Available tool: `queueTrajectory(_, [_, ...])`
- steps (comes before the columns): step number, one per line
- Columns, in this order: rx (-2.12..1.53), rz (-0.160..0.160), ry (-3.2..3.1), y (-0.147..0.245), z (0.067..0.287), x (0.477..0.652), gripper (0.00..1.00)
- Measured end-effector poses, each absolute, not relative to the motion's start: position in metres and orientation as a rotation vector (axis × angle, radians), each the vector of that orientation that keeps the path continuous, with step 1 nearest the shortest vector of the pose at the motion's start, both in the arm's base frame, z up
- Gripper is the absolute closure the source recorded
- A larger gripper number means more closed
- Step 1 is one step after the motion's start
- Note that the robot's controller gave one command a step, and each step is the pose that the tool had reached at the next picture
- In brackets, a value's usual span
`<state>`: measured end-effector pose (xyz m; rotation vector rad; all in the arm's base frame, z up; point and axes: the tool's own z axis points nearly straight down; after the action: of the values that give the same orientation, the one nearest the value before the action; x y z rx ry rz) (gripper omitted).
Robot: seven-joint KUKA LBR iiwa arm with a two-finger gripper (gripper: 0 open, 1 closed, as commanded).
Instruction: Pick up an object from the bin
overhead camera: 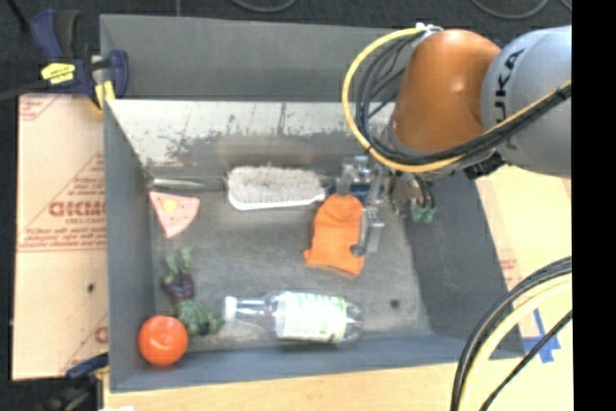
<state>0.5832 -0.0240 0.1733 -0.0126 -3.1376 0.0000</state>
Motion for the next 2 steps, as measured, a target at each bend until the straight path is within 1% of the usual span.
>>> queueTrajectory(1, [-0.012, 0.001, -3.145, -0.024, 0.178, 0.585, 0.00])
queueTrajectory(2, [-0.079, -0.001, -3.147, -0.041, 0.144, 0.574, 0.00])
